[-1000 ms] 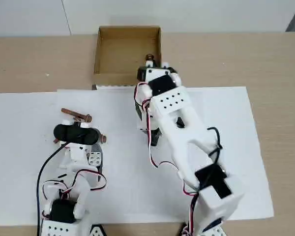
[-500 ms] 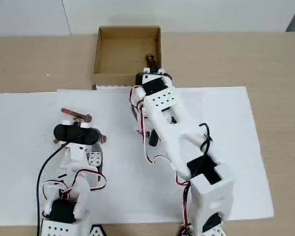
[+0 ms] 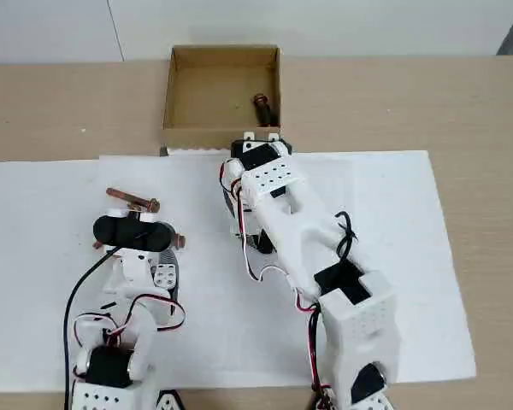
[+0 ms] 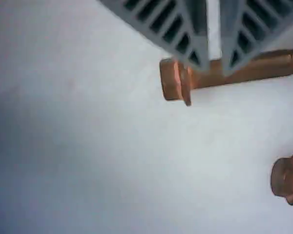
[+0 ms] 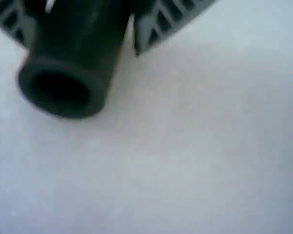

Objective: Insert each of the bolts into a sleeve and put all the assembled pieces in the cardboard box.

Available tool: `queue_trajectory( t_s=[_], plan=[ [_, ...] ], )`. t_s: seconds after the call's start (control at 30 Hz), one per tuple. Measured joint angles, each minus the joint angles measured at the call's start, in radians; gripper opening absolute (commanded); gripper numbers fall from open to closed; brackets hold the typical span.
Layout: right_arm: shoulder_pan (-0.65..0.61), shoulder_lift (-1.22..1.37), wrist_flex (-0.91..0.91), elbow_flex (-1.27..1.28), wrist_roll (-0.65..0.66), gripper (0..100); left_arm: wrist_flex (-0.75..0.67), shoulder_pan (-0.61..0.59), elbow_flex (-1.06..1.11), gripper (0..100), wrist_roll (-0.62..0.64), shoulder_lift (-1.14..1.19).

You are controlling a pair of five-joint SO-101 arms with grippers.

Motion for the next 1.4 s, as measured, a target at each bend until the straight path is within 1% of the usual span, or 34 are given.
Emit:
queue_trajectory(
  t_s=[0.1, 0.13, 0.2, 0.27, 0.33, 0.57, 0.67, 0.83, 1.0, 1.1, 1.17, 1.3, 1.4],
  plan=[
    [0.0, 0.014, -0.003, -0.003, 0.0, 10.8, 0.0, 0.0, 0.0, 0, 0.0, 0.0],
    [0.0, 0.017, -0.003, -0.003, 0.0, 8.4, 0.0, 0.0, 0.0, 0, 0.0, 0.0],
    [0.0, 0.018, -0.003, -0.003, 0.0, 0.2, 0.0, 0.0, 0.0, 0, 0.0, 0.0],
    [0.003, 0.018, -0.003, -0.003, 0.0, 1.5, 0.0, 0.0, 0.0, 0, 0.0, 0.0],
    [0.003, 0.018, -0.003, -0.003, 0.0, 0.2, 0.0, 0.0, 0.0, 0, 0.0, 0.0],
    [0.002, -0.037, 0.0, -0.003, 0.0, 0.2, 0.0, 0.0, 0.0, 0, 0.0, 0.0],
    [-0.008, -0.127, 0.034, -0.04, 0.0, 0.2, 0.0, 0.0, 0.0, 0, 0.0, 0.0],
    [-0.006, -0.308, 0.144, -0.071, 0.017, 0.2, 0.0, 0.0, 0.0, 0, 0.0, 0.0],
    [0.015, -0.532, 0.17, -0.069, 0.02, 0.2, 0.0, 0.0, -0.002, 0, 0.0, 0.0],
    [0.061, -0.677, 0.178, 0.003, 0.02, 0.2, 0.0, 0.0, -0.058, 0, -0.008, 0.002],
    [0.095, -0.764, 0.18, 0.092, 0.02, 0.2, 0.017, 0.0, -0.127, 0, -0.038, 0.002],
    [0.155, -0.951, 0.18, 0.313, 0.02, 0.2, 0.117, 0.0, -0.256, 0, -0.097, 0.002],
    [0.196, -1.083, 0.178, 0.476, 0.02, 0.2, 0.186, 0.0, -0.356, 0, -0.112, 0.017]
  ],
)
